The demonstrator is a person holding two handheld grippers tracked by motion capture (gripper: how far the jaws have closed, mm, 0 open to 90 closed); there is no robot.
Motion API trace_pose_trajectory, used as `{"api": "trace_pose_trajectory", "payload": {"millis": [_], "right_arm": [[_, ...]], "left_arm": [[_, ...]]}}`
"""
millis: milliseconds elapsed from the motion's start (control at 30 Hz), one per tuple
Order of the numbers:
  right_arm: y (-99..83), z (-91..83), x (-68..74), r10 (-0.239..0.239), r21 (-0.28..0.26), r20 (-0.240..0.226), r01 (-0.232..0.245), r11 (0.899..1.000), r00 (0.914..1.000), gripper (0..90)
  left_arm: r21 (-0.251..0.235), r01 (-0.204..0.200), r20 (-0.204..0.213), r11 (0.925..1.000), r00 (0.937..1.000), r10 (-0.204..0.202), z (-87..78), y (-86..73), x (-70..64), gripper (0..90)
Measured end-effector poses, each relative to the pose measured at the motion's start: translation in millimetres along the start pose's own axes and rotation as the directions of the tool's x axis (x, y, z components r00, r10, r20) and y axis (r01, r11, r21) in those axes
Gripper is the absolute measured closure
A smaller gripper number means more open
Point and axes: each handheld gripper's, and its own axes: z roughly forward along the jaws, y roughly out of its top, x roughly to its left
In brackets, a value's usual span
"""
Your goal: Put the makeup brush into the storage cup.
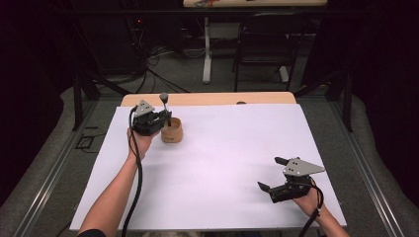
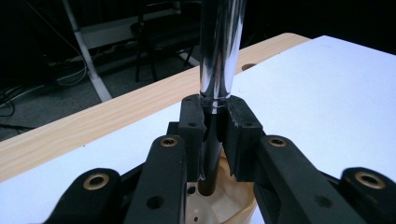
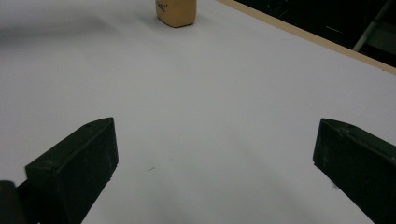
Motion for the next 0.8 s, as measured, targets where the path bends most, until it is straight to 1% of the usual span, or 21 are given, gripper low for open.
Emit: {"api": "trace_pose_trajectory", "payload": {"millis": [133, 200, 233, 333, 400, 433, 467, 500, 533, 567, 600, 633, 700, 800], "right_arm": [[0.0, -0.4, -0.1, 0.001, -0.001, 0.002, -0.001, 1.000, 1.0000, 0.0], [0.0, -0.8, -0.1, 0.000, -0.003, 0.002, 0.000, 1.000, 1.0000, 0.0], [0.1, -0.8, -0.1, -0.003, -0.006, 0.004, 0.003, 1.000, 1.0000, 0.0], [0.2, -0.9, 0.0, -0.003, -0.003, 0.004, 0.003, 1.000, 1.0000, 0.0], [0.1, -0.9, 0.2, -0.003, -0.002, 0.003, 0.003, 1.000, 1.0000, 0.0], [0.2, -0.8, 0.2, -0.003, -0.001, 0.003, 0.003, 1.000, 1.0000, 0.0], [0.2, -0.7, 0.2, -0.004, 0.000, 0.002, 0.004, 1.000, 1.0000, 0.0], [0.1, -0.6, 0.2, -0.003, 0.001, 0.002, 0.003, 1.000, 1.0000, 0.0], [0.0, -0.6, 0.0, -0.005, 0.002, 0.002, 0.005, 1.000, 1.0000, 0.0], [0.0, -0.6, 0.0, -0.006, 0.005, 0.002, 0.006, 1.000, 1.0000, 0.0], [0.0, -0.5, 0.1, -0.006, 0.005, 0.001, 0.006, 1.000, 1.0000, 0.0], [0.0, -0.5, 0.2, -0.007, 0.006, 0.002, 0.007, 1.000, 1.0000, 0.0], [0.1, -0.5, 0.4, -0.007, 0.006, 0.002, 0.007, 1.000, 1.0000, 0.0], [0.3, -0.5, 0.8, -0.006, 0.006, 0.002, 0.006, 1.000, 1.0000, 0.0]], "left_arm": [[0.007, -0.008, 0.000, 0.9999, 1.0000, 0.008, 3.3, -1.4, -1.0, 78.1], [0.009, -0.021, -0.004, 0.9997, 0.9998, 0.021, 5.1, -2.7, -2.1, 78.0], [0.020, -0.030, -0.005, 0.9994, 0.9995, 0.030, 5.9, -3.2, -2.2, 78.0], [0.023, -0.032, -0.002, 0.9992, 0.9995, 0.032, 8.1, -5.2, -2.6, 76.9], [0.015, -0.029, 0.010, 0.9995, 0.9995, 0.029, 8.7, -6.3, -2.1, 73.6], [0.016, -0.028, -0.004, 0.9995, 0.9996, 0.028, 8.7, -6.0, -2.1, 65.4], [0.014, -0.026, -0.007, 0.9996, 0.9996, 0.026, 8.5, -5.9, -1.8, 55.1], [0.018, -0.024, 0.001, 0.9996, 0.9997, 0.024, 7.8, -5.6, -1.5, 45.6], [0.020, -0.026, -0.013, 0.9995, 0.9996, 0.026, 7.1, -5.0, -2.3, 33.9], [0.015, -0.029, -0.017, 0.9995, 0.9994, 0.029, 5.6, -4.4, -3.0, 24.7], [0.011, -0.033, 0.000, 0.9994, 0.9995, 0.033, 3.6, -3.6, -2.9, 19.8], [0.014, -0.034, -0.003, 0.9993, 0.9994, 0.034, 1.3, -2.6, -4.0, 13.3], [0.019, -0.055, 0.010, 0.9983, 0.9985, 0.054, -4.0, -0.9, -5.9, 9.0], [0.010, -0.058, 0.020, 0.9983, 0.9981, 0.058, -13.2, -0.2, -9.8, 2.8]]}}
